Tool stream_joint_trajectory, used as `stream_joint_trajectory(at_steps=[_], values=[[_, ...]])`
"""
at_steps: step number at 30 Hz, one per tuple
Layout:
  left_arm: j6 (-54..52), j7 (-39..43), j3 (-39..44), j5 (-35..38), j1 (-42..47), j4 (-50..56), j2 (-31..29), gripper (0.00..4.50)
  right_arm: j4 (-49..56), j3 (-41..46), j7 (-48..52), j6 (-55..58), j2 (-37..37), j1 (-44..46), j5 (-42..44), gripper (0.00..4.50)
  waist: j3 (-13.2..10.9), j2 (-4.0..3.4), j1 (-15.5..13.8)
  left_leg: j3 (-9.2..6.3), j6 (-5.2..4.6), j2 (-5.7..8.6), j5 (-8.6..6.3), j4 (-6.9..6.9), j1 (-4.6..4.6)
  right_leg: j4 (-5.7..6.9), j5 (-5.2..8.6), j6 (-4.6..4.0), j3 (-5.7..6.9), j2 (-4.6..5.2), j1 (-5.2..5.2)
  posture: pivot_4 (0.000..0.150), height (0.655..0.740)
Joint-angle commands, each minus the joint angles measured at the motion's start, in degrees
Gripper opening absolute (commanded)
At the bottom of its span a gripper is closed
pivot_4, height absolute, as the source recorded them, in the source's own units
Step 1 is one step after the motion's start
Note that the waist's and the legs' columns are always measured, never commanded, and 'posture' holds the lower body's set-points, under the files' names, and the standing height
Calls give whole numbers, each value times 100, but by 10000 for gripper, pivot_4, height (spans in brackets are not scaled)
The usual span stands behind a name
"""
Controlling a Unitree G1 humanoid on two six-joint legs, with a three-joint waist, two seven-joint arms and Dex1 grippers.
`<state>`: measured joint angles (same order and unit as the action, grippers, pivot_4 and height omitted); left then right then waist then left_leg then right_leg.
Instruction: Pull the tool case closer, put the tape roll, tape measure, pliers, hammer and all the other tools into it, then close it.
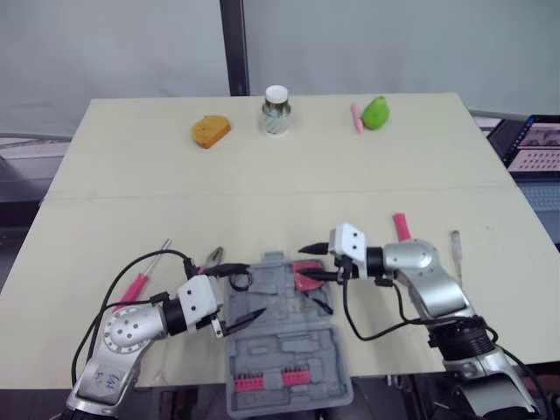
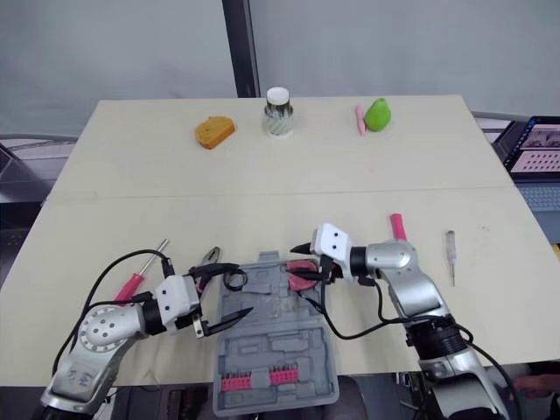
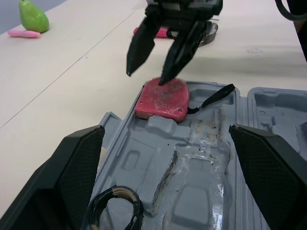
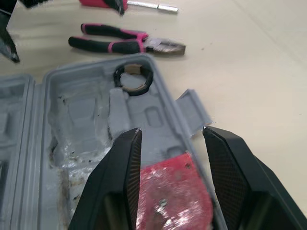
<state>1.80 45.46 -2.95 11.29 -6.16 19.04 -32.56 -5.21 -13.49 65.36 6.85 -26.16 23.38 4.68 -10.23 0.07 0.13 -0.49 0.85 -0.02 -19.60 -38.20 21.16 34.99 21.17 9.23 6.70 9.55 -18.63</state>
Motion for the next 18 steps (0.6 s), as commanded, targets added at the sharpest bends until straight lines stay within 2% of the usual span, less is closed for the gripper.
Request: stream_joint_trajectory(at_steps=[1,12,18], values=[[5,32,109,130,-74,179,-57,45000,-248,-82,-16,-384,-33,-43,-39,21681,0,0,4,0,0,0,0,0,1,0,0,0,0,0,0,1500,7400],[-143,78,189,164,-86,306,-127,45000,-1965,-314,-314,-1082,116,103,-408,21681,7,6,2,-1,0,-2,0,-2,-9,-1,0,0,1,0,9,1500,7400],[-200,96,219,226,-51,335,-210,45000,-2469,-488,-420,-1604,76,45,-613,21681,45,32,-1,-2,1,-3,0,-2,-25,-1,0,0,0,0,26,1500,7400]])
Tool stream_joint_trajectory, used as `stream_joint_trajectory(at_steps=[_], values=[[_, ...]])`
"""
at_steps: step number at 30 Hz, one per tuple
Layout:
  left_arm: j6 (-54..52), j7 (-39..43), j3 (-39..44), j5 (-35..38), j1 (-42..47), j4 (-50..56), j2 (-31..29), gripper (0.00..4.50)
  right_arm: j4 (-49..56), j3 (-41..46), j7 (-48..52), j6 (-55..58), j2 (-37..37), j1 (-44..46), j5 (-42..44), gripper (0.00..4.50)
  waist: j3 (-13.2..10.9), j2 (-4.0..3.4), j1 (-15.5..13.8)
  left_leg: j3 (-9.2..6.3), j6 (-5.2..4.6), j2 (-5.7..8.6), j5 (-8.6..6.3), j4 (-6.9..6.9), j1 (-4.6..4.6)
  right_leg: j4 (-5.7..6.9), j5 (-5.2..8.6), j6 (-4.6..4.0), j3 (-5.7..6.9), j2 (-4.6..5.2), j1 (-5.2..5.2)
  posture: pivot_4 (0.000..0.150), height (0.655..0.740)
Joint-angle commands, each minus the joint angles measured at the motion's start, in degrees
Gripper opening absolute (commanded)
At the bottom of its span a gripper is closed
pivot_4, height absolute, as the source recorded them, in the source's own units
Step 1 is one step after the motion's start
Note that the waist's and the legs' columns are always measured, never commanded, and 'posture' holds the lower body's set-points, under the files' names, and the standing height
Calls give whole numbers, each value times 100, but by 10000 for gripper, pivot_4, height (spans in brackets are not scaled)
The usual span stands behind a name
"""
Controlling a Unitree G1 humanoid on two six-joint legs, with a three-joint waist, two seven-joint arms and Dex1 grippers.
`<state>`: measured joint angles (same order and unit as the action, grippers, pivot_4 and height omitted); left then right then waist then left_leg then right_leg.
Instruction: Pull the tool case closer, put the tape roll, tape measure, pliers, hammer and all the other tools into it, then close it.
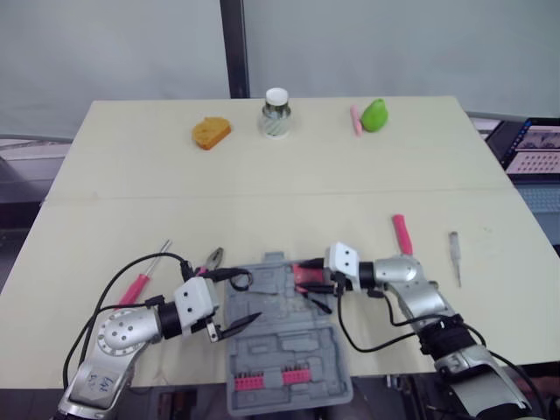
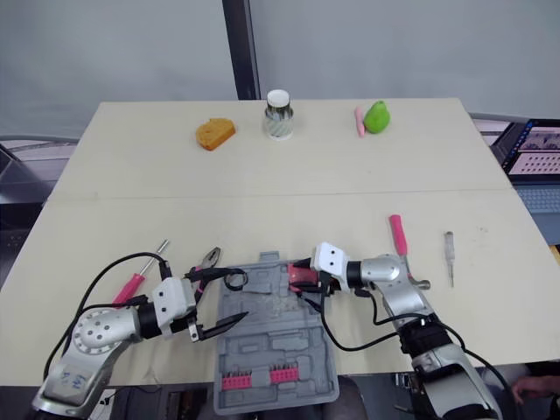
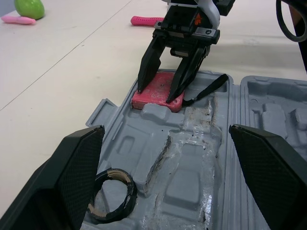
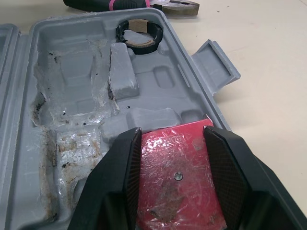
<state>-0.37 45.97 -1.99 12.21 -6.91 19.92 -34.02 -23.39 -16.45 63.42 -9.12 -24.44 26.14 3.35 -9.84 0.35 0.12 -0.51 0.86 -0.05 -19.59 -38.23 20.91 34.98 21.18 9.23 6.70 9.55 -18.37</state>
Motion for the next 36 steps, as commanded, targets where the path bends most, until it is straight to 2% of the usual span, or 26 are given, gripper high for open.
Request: stream_joint_trajectory(at_steps=[1,7,9,12,15,18,21,28,36], values=[[16,49,125,139,22,247,-73,45000,-689,-210,-242,-61,-102,-229,-492,21681,10,4,0,0,0,0,0,0,-1,0,0,0,0,0,1,1500,7400],[-75,20,162,188,41,237,-96,45000,-42,222,25,317,-26,-232,357,21681,5,-6,-14,-7,1,0,-1,14,-57,-36,1,-1,5,-1,76,1500,7400],[-372,-102,425,400,-3,312,-112,45000,861,577,109,1132,-221,-340,1001,21681,-6,-22,-25,-9,0,1,-1,14,-54,-39,1,-1,5,0,76,1500,7400],[-765,-257,968,657,-138,321,-205,45000,2100,1223,142,2338,-758,-605,1883,21681,-24,-47,-26,-21,0,3,-1,14,-36,-46,0,-1,7,-1,69,1500,7400],[-1419,-444,2168,1039,-410,-133,-472,45000,2716,2424,253,3253,-1904,-1317,2514,21681,-42,-66,-82,-30,-1,4,-2,14,-19,-59,0,-1,19,-1,64,1500,7400],[-1772,-512,3065,1239,-628,-652,-675,45000,2394,3366,288,3501,-2580,-2005,2663,29307,-44,-60,-144,-27,-2,2,-2,24,-17,-79,0,0,31,-5,66,1500,7400],[-1714,-481,3747,1231,-875,-1305,-770,45000,1646,4174,284,3534,-2886,-2577,2664,44178,-51,-45,-146,-18,-2,0,-3,25,-19,-87,0,1,30,-6,71,1500,7400],[-865,-561,4472,956,-993,-3065,-893,45000,-592,4919,18,2450,-3114,-2841,2213,44730,-54,-45,-127,-5,-5,-1,-4,29,-24,-96,-2,5,21,-6,70,1500,7400],[-601,-773,4522,929,-1022,-3265,-780,45000,-1876,4902,-47,1595,-3174,-2584,1936,44730,-55,-45,-112,4,-3,-6,-4,30,-32,-93,-4,7,9,-6,70,1500,7400]])
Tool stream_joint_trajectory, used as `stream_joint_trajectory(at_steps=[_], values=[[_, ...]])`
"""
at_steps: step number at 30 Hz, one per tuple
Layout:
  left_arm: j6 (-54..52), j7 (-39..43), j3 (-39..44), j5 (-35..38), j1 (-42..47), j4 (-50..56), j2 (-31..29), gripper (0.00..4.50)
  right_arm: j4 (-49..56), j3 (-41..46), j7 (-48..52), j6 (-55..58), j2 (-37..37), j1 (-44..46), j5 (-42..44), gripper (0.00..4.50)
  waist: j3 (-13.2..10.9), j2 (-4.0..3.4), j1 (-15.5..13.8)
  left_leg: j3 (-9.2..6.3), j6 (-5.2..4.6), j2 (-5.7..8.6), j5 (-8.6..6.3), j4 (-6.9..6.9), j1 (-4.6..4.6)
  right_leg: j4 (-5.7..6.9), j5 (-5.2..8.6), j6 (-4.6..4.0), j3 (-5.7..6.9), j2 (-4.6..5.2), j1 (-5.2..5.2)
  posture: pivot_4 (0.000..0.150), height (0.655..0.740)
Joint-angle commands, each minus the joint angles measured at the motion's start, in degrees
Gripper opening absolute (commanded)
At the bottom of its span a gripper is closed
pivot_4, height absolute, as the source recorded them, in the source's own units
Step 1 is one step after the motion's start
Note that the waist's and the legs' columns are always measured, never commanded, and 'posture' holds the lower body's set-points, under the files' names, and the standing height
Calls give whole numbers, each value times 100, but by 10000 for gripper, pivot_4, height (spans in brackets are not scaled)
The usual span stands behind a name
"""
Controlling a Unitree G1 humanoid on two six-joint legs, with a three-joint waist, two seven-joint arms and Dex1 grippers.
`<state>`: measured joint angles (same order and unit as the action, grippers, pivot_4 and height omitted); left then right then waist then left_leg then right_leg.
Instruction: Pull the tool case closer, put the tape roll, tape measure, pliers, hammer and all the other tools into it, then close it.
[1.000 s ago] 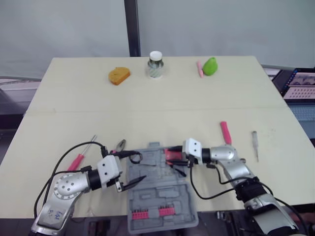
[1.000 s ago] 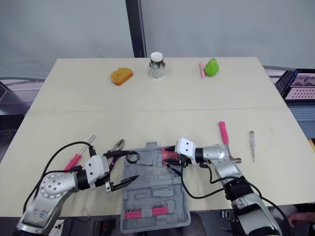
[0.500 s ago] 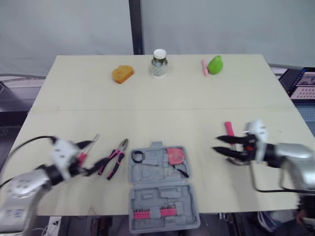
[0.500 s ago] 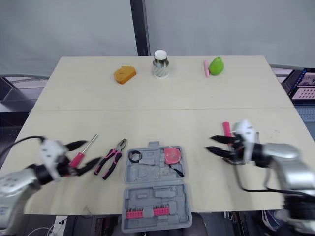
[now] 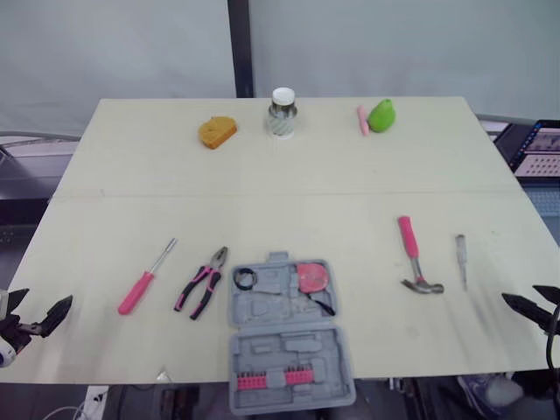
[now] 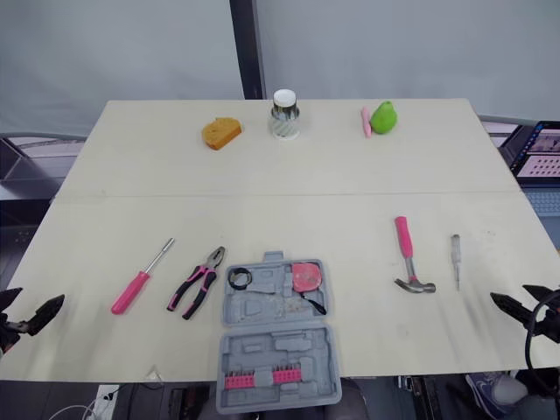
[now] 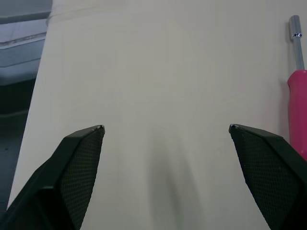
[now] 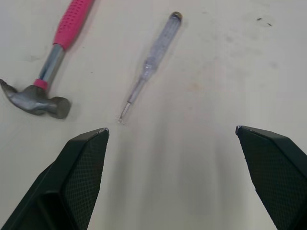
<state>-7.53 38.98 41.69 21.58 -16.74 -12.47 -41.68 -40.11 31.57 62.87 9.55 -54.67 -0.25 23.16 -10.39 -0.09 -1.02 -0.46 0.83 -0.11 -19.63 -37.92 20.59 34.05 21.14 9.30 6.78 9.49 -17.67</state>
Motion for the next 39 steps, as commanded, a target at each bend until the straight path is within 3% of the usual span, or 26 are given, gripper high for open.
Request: stream_joint_trajectory(at_steps=[1,11,14,20,28,39], values=[[125,-85,150,-7,-41,-22,-13,45000,-257,80,13,-330,-152,73,-67,44730,0,0,9,0,0,-1,0,0,0,0,0,0,0,0,0,1500,7400],[60,-92,-111,15,-69,548,92,45000,595,-51,137,20,-28,264,107,44730,0,0,95,2,1,-2,-1,3,0,-2,0,0,-1,0,0,1500,7400],[-386,-7,-771,214,-164,1880,281,45000,2983,-650,239,1138,127,291,803,44730,-2,-6,109,1,2,-4,-1,4,1,-2,0,0,-2,0,0,1500,7400],[-1391,-603,-2093,190,-102,3592,850,45000,5405,-2087,-90,2204,386,1079,1106,44730,-6,-16,71,-2,7,-10,-6,3,1,-5,-2,3,-9,-7,0,1500,7400],[-1773,-1070,-2955,-329,166,3603,1068,45000,6081,-3139,-90,2604,771,2325,1126,44730,-10,-5,-66,-16,5,-3,-4,-20,15,-2,-3,4,2,-7,-1,1500,7400],[-1808,-1406,-3448,-867,833,2762,1357,45000,6277,-3388,-108,2605,856,2564,1081,44730,-11,-4,-42,-34,5,3,-2,-26,55,3,-3,4,23,-6,-29,1500,7400]])
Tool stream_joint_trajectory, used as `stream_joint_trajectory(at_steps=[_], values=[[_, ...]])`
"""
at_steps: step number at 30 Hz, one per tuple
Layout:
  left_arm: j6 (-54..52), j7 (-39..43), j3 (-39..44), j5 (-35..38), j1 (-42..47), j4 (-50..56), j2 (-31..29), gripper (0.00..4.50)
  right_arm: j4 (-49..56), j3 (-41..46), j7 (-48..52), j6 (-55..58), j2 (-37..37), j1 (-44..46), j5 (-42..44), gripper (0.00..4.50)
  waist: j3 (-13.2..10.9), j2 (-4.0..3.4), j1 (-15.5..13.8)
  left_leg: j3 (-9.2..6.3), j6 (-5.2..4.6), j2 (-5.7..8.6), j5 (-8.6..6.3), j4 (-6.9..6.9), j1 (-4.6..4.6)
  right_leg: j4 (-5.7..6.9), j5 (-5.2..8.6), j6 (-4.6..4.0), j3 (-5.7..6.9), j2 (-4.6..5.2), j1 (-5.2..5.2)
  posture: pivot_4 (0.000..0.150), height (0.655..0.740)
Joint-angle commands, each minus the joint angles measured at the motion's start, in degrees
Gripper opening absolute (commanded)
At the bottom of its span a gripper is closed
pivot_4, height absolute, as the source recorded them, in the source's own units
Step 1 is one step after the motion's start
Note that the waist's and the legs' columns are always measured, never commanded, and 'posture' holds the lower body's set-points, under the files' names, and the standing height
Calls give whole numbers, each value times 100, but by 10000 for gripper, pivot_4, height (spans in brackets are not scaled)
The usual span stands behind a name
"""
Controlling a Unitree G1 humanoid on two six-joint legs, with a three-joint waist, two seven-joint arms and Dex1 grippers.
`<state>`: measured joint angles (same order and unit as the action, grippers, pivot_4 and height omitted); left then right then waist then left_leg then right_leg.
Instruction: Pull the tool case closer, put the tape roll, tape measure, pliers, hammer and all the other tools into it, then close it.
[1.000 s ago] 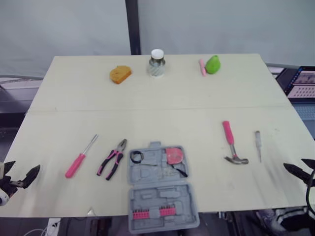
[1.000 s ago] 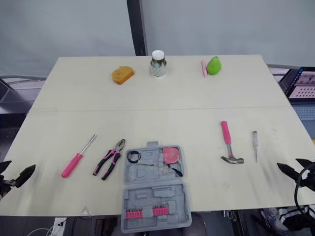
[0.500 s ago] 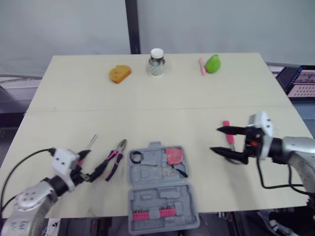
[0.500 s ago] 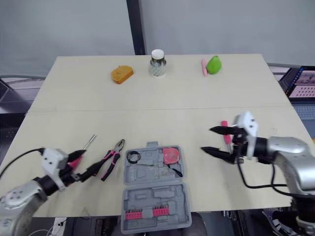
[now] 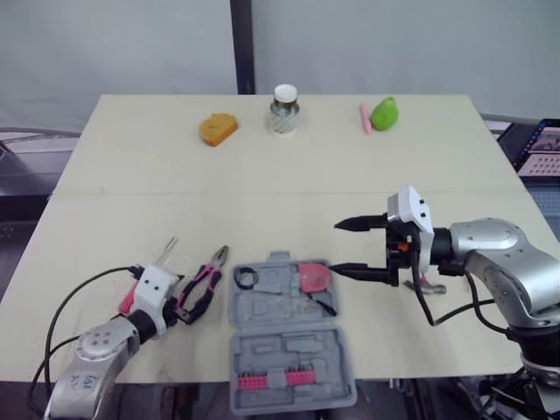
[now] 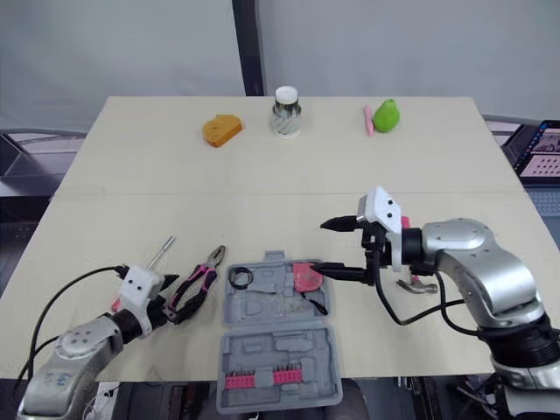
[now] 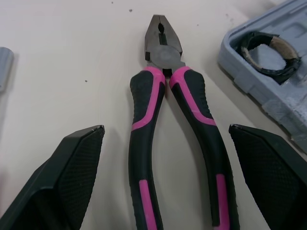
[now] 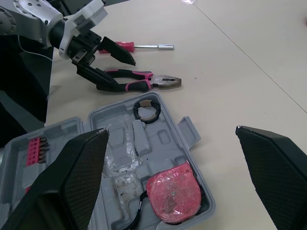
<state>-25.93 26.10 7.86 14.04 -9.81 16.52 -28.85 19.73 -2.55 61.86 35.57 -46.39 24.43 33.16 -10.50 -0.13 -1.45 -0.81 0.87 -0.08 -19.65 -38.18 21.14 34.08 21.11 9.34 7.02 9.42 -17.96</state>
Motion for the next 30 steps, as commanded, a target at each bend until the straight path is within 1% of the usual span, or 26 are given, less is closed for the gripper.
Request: stream_joint_trajectory(at_steps=[1,10,16,19,21,27,30], values=[[48,-127,-98,-156,194,-223,95,45000,329,29,-15,16,31,97,93,44730,0,0,1,0,0,0,1,-1,-1,2,0,0,0,0,0,1500,7400],[97,-129,-455,-472,670,-714,189,45000,693,65,-58,180,28,150,219,44730,1,0,-30,-3,1,3,6,-8,-3,16,0,0,-3,3,-1,1500,7400],[-75,-83,-601,-565,801,-720,203,45000,792,82,-119,250,29,159,234,44730,1,-1,-30,-4,1,4,7,-8,-2,18,0,0,-2,3,-1,1500,7400],[-167,-45,-659,-639,766,-727,162,36356,817,90,-145,268,25,150,236,45000,1,-1,-24,-4,0,5,7,-8,-3,19,0,0,-3,3,-1,1500,7400],[-224,-23,-660,-658,738,-739,145,26416,824,94,-154,272,19,144,237,45000,2,-1,-16,-3,0,4,6,-7,-3,18,0,0,-3,3,-1,1500,7400],[-308,5,-656,-685,732,-737,106,26140,818,97,-165,234,33,109,218,45000,3,-3,-15,-3,0,5,6,-6,-4,18,0,0,-4,4,-1,1500,7400],[-116,182,-546,-580,786,-743,33,26140,729,-9,-127,56,84,81,78,45000,3,-3,-14,-3,0,5,6,-6,-4,18,0,0,-3,4,-1,1500,7400]])
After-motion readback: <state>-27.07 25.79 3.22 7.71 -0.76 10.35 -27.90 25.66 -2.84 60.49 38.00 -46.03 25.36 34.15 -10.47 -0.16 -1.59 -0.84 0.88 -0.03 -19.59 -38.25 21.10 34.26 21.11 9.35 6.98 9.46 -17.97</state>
